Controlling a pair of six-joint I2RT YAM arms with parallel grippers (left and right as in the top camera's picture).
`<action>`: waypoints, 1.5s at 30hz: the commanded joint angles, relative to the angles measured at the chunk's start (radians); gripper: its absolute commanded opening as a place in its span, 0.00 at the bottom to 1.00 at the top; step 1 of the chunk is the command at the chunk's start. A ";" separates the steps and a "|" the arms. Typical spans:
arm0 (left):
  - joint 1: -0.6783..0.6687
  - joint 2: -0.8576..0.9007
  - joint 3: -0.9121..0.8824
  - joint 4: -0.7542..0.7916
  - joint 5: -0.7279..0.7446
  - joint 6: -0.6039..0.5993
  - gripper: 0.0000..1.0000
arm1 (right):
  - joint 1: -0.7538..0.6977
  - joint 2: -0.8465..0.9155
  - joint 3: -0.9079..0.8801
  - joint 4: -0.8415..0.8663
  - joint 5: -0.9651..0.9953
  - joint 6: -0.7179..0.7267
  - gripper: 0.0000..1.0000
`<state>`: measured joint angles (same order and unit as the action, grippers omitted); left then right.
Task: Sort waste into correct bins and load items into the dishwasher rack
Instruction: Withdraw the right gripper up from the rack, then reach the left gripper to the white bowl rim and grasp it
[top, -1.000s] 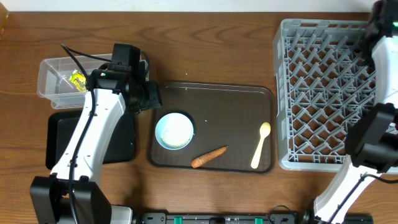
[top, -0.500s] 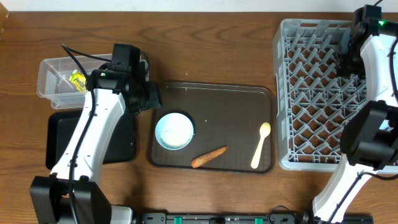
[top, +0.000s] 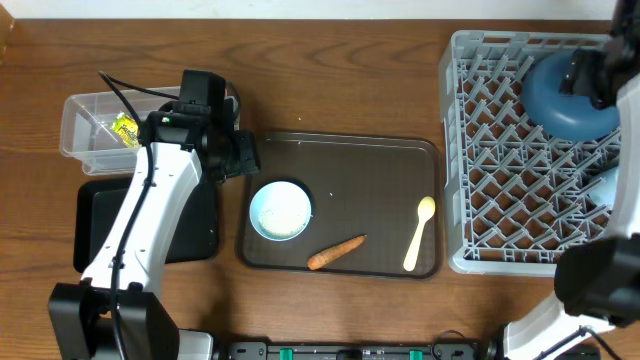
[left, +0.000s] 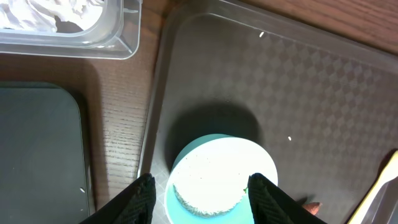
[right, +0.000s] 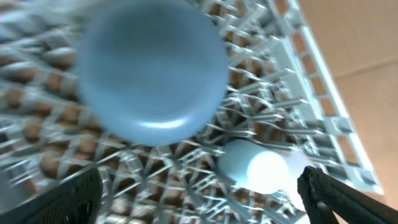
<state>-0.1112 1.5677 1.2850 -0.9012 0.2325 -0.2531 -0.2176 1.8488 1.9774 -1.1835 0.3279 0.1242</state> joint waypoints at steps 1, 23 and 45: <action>0.003 0.000 0.007 -0.003 -0.010 0.017 0.50 | 0.000 0.002 0.004 0.000 -0.277 -0.070 0.99; 0.003 0.000 0.006 -0.011 -0.010 0.017 0.51 | 0.264 0.020 -0.008 -0.231 -0.643 -0.271 0.99; 0.003 0.000 0.006 -0.105 -0.198 -0.044 0.51 | 0.740 0.021 -0.431 0.155 -0.627 -0.029 0.99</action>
<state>-0.1112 1.5677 1.2850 -0.9897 0.1501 -0.2653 0.4671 1.8584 1.5753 -1.0729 -0.2852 0.0242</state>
